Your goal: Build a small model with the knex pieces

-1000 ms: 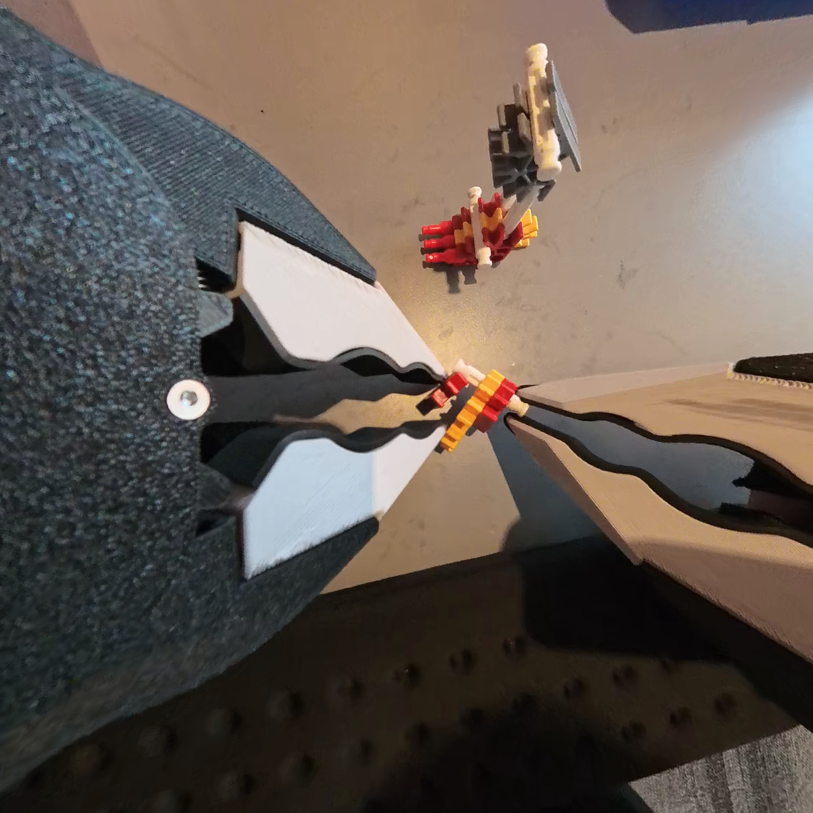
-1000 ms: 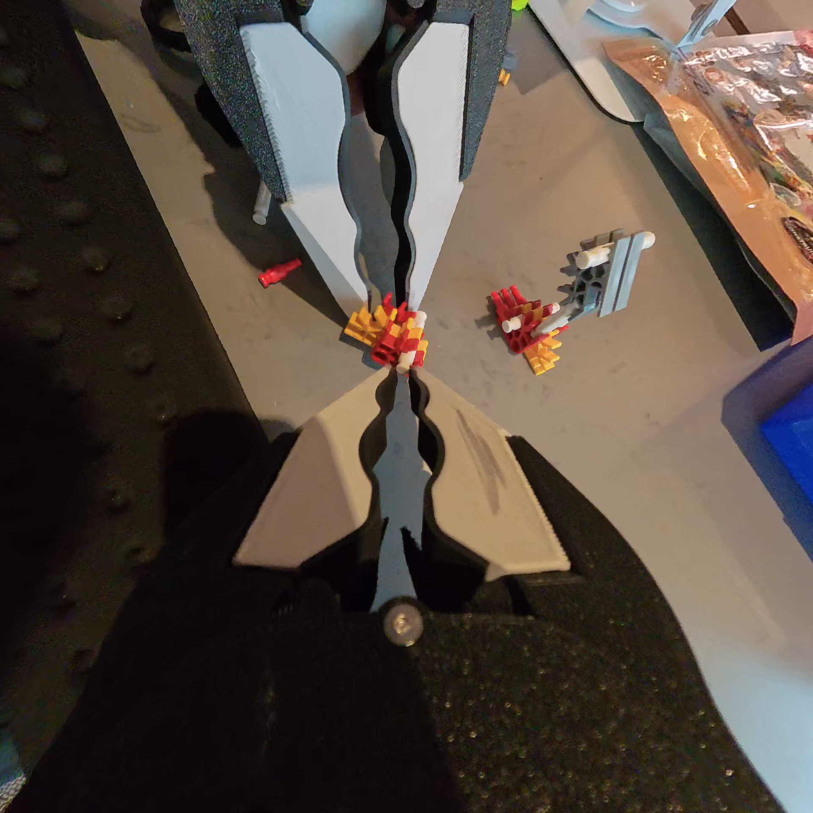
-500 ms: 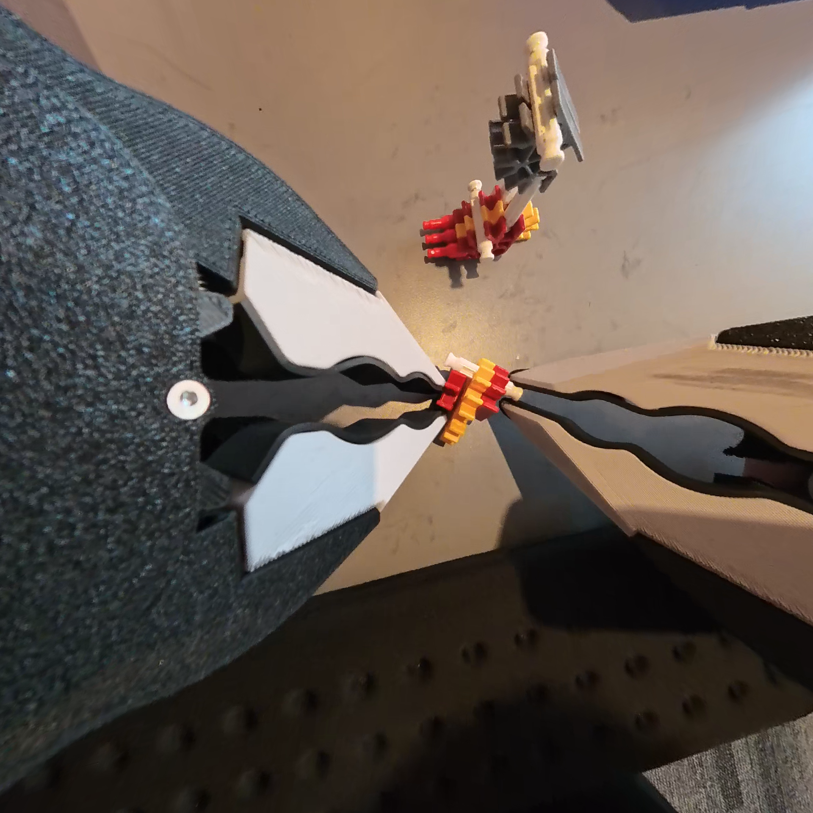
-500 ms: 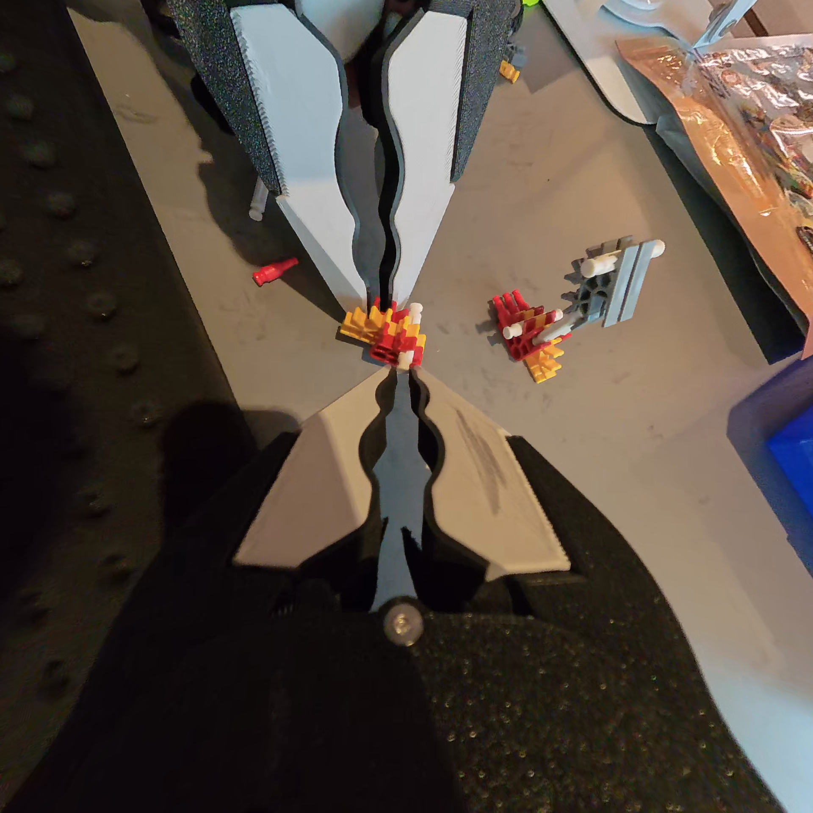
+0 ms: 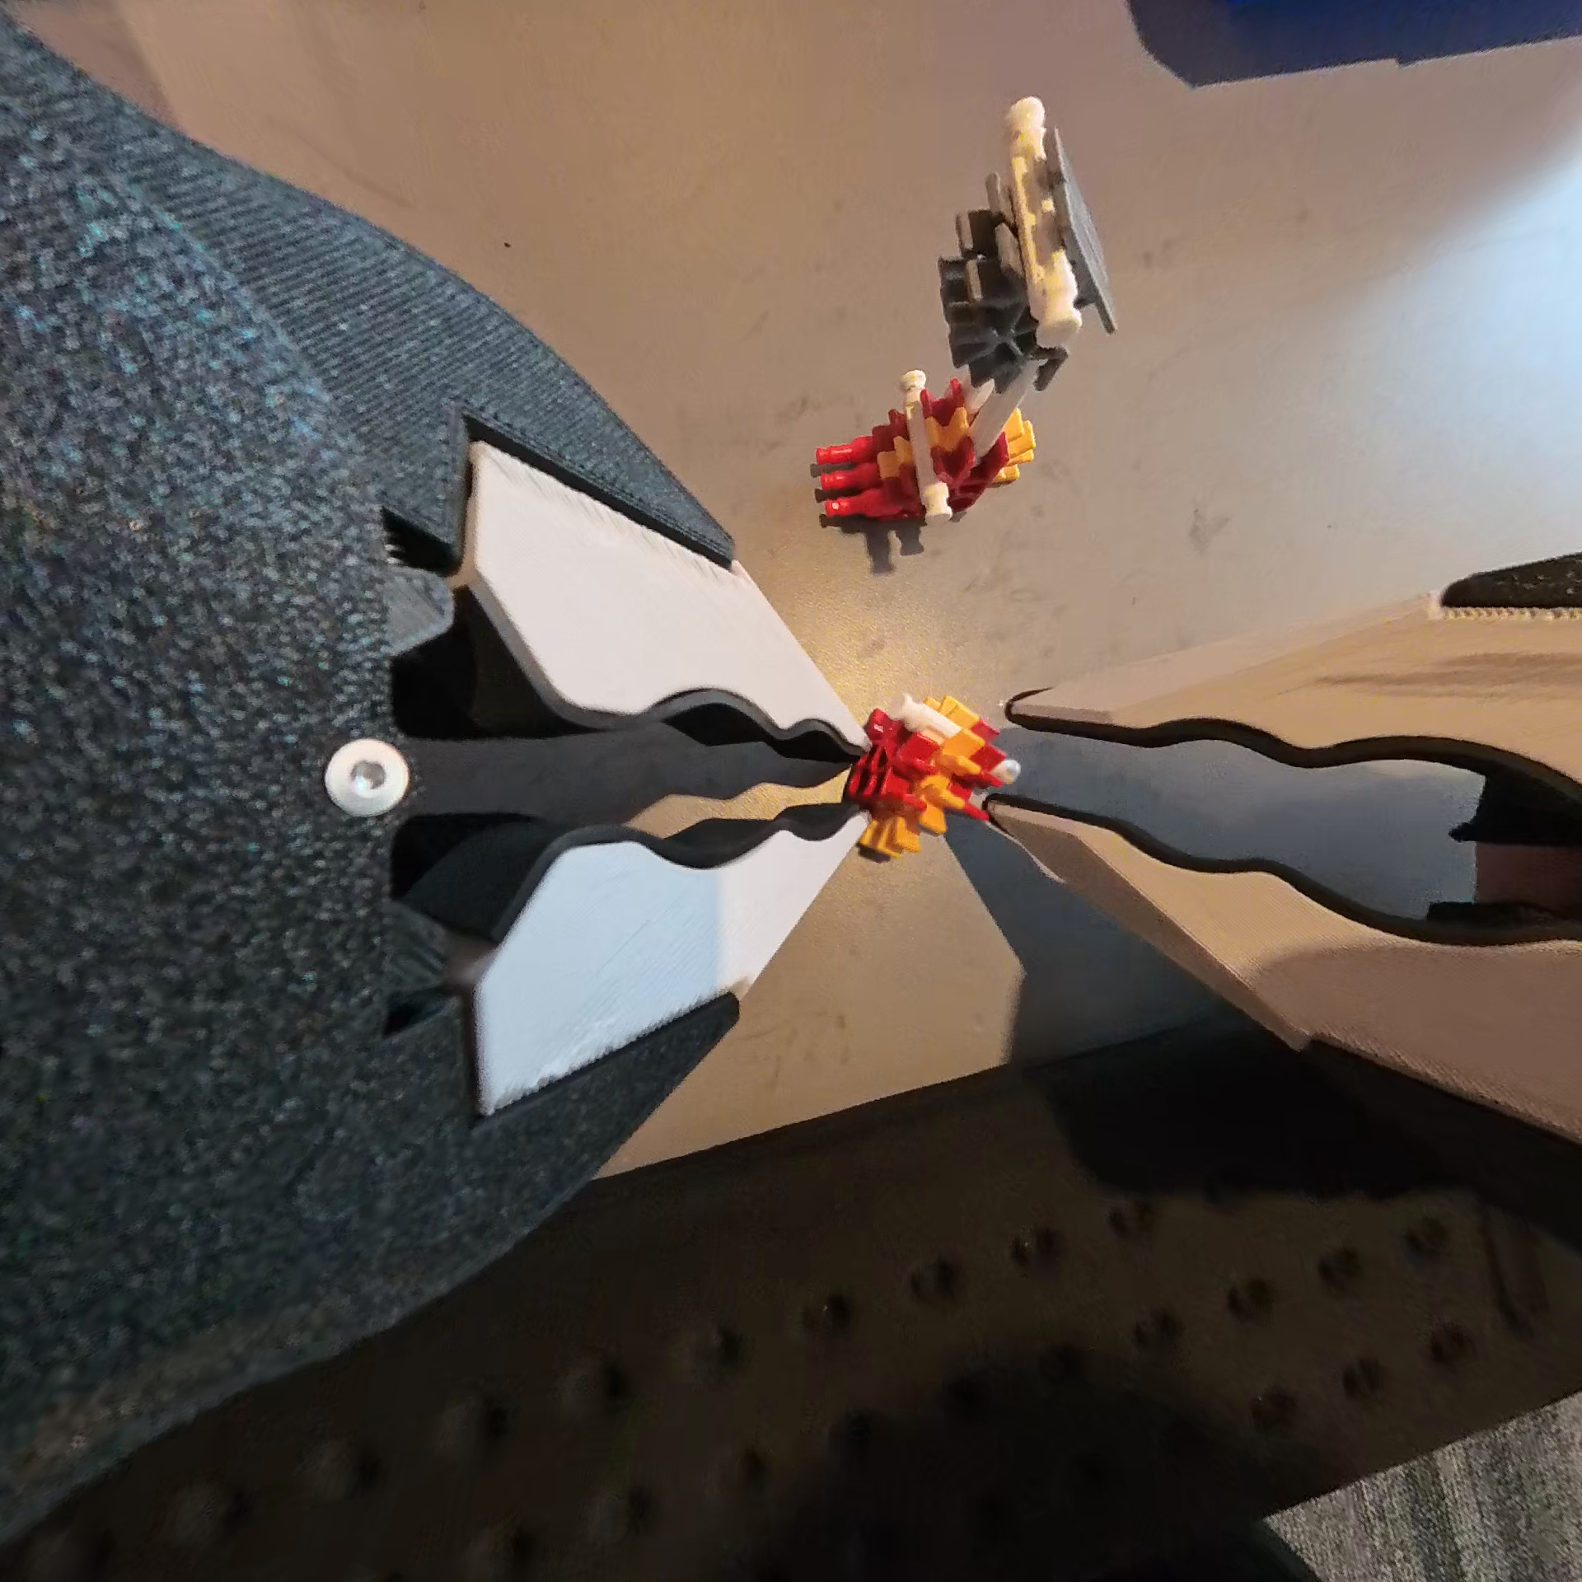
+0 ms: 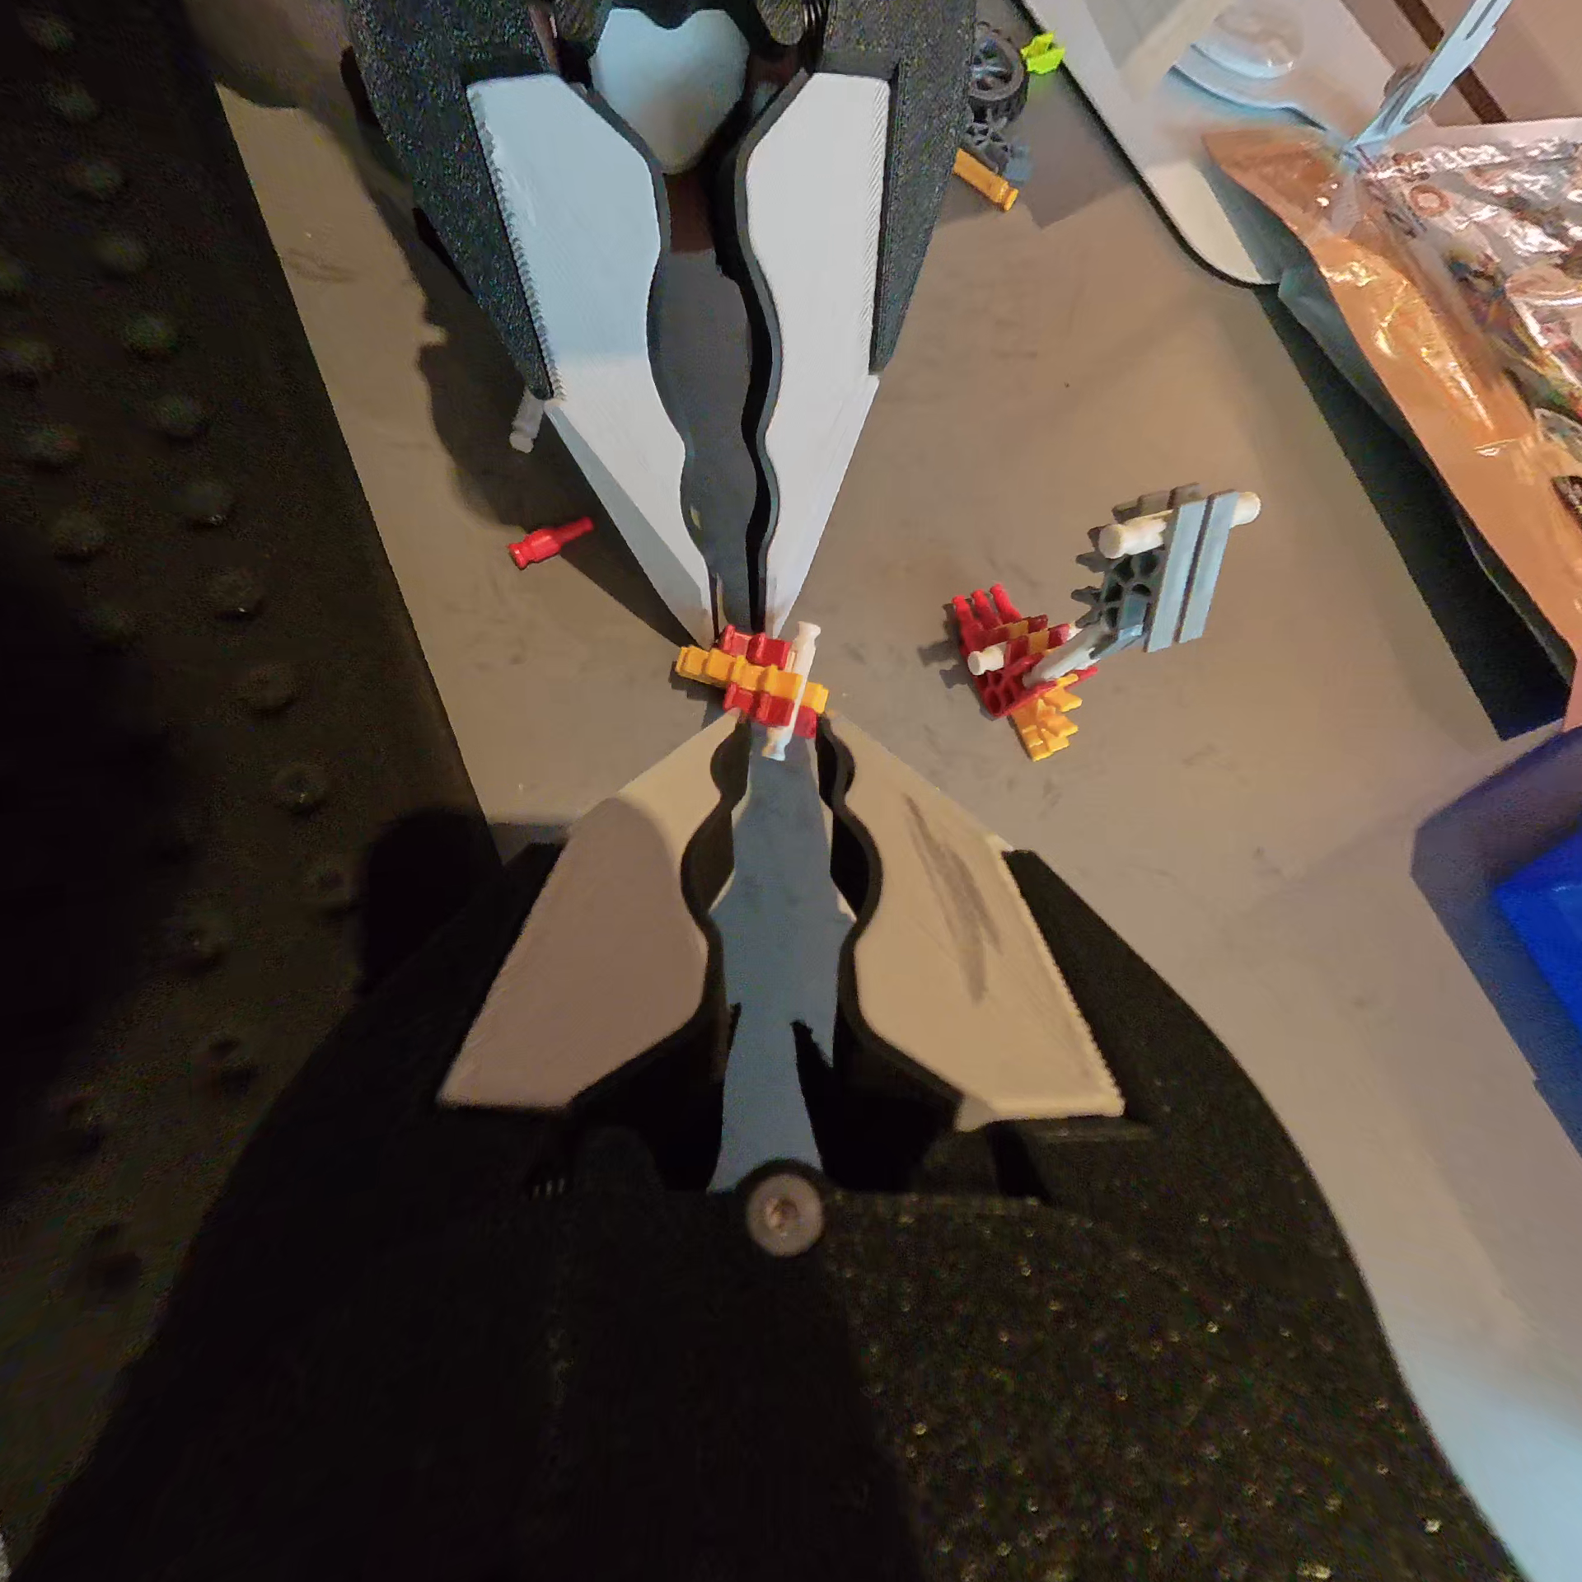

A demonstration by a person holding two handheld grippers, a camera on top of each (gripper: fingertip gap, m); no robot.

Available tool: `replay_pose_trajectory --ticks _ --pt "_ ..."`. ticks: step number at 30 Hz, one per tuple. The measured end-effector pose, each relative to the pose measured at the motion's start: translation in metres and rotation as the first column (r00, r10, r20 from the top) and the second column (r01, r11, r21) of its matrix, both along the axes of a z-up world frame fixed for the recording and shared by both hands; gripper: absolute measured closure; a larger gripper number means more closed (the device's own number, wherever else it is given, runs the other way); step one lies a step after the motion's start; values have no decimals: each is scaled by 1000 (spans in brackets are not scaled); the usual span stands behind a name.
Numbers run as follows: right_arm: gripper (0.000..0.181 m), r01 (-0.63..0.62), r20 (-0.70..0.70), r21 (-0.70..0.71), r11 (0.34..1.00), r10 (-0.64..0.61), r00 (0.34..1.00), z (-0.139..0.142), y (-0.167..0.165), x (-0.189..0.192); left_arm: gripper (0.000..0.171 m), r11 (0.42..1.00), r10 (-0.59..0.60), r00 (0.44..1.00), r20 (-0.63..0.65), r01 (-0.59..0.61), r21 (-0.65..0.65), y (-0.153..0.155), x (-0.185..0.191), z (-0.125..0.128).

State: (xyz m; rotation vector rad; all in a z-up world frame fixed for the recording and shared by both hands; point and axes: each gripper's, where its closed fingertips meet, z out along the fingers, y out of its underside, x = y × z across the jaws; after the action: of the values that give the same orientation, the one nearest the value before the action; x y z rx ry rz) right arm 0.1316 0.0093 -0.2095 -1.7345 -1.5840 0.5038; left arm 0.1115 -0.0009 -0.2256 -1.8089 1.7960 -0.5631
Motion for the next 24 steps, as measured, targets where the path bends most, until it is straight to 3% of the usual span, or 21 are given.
replay_pose_trajectory --ticks 13,24 --pt "166 -34 -38 -30 999 32 999 1 -2 -5 165 1000 -2 1000 5 2 22 1 3 -1" --pt "166 -91 -29 -2 996 91 995 2 -2 -5 164 987 -56 998 -26 59 148 2 4 -1"
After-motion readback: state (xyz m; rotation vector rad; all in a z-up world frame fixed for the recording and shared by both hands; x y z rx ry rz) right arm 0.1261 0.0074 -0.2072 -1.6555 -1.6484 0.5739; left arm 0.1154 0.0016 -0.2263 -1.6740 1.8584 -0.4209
